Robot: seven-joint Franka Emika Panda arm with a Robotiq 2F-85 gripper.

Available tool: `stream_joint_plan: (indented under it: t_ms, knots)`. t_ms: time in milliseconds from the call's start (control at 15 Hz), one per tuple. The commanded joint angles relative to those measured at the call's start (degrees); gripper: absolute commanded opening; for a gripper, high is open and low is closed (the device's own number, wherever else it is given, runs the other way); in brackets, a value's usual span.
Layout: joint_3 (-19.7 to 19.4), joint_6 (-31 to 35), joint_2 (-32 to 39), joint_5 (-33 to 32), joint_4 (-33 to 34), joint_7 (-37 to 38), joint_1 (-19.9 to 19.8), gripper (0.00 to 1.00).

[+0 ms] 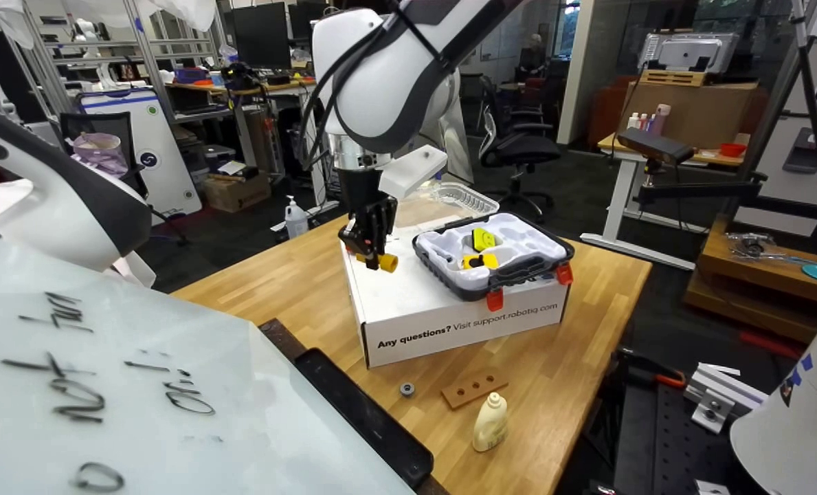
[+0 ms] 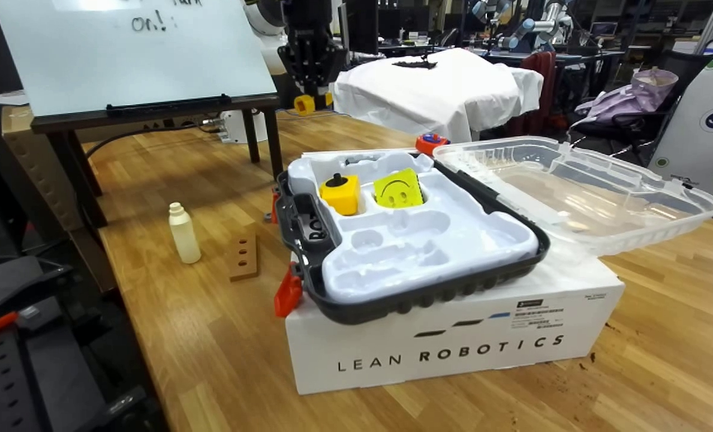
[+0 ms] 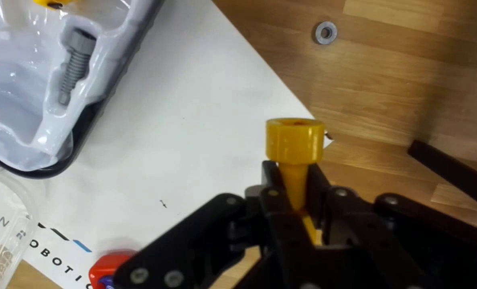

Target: Pick up the yellow object from the top of the box and place it on the whiteboard stand

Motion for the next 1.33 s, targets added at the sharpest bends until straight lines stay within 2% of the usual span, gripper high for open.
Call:
stream_joint_plan:
  t_ms: [0,600,1000,1067,1267]
  knots:
    - [0.94,-0.56,-4.49,-0.28,-3.77,2.48,0.8,0.05]
    - [3.4,-4.22,-8.03,-0.07,-6.43,17.81,4.37,0.05]
    - [5.82,-4.09,-9.87,-0.46,-8.3,22.92,6.87,0.05]
    - [6.23,-4.15,-9.97,-0.13,-8.63,23.06,7.11,0.09]
    - [7.2,-4.37,-10.45,0.42,-9.6,23.29,7.69,0.05]
